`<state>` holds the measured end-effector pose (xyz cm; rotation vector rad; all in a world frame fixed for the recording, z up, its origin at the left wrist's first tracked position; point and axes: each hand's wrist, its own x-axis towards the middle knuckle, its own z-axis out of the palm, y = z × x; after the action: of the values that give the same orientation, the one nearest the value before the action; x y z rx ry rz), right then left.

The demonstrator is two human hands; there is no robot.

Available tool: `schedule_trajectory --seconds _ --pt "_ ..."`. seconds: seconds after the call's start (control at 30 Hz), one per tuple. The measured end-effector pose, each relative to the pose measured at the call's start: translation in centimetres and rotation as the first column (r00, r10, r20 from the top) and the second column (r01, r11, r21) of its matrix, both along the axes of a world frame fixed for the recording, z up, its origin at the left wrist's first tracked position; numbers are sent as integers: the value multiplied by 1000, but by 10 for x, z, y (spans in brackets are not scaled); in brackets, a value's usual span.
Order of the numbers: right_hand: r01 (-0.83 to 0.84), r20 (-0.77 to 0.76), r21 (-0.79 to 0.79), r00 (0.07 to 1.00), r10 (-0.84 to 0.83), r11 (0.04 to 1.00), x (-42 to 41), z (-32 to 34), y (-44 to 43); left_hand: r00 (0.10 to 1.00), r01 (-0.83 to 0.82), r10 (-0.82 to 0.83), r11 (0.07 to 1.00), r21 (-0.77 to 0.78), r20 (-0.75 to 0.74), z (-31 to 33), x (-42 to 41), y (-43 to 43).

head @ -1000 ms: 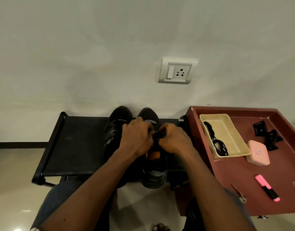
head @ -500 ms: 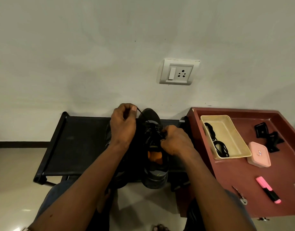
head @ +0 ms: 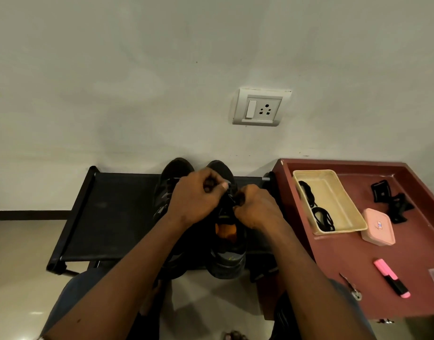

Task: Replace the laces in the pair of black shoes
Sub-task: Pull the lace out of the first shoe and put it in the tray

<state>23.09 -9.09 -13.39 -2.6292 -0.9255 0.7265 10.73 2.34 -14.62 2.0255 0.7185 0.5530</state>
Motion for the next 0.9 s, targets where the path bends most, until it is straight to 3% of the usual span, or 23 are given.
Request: schedule_trajectory --seconds 0.1,0.17,0.3,0.43,0.5,0.57,0.7,0.8,0.9 --pt "-3 9 39 1000 2 999 0 1 0 959 173 -79 925 339 -273 -5 3 -6" --pt "-6 2 65 1000 6 998 -1 1 0 928 219 -51 877 427 -370 -7 5 -9" --pt "-28 2 74 1000 28 997 -2 1 -1 926 200 -24 878 435 -377 -6 6 -11" --pt "-29 -7 80 1000 30 996 1 0 -3 992 -36 65 965 260 -107 -3 1 -2" --pt "-39 -7 106 999 40 994 0 0 -2 989 -115 134 960 256 -58 -3 -1 4" --pt "-67 29 130 998 64 989 -3 -1 0 980 -105 148 950 293 -130 -8 -3 8" --pt "-110 127 103 987 97 989 -9 -4 4 897 53 139 909 413 -421 -16 -4 4" --pt "-73 129 110 990 59 991 -7 -4 3 892 142 16 939 314 -451 -19 -3 2" --pt "-51 131 115 991 36 992 -6 -2 3 857 196 18 914 357 -515 -20 -3 -1"
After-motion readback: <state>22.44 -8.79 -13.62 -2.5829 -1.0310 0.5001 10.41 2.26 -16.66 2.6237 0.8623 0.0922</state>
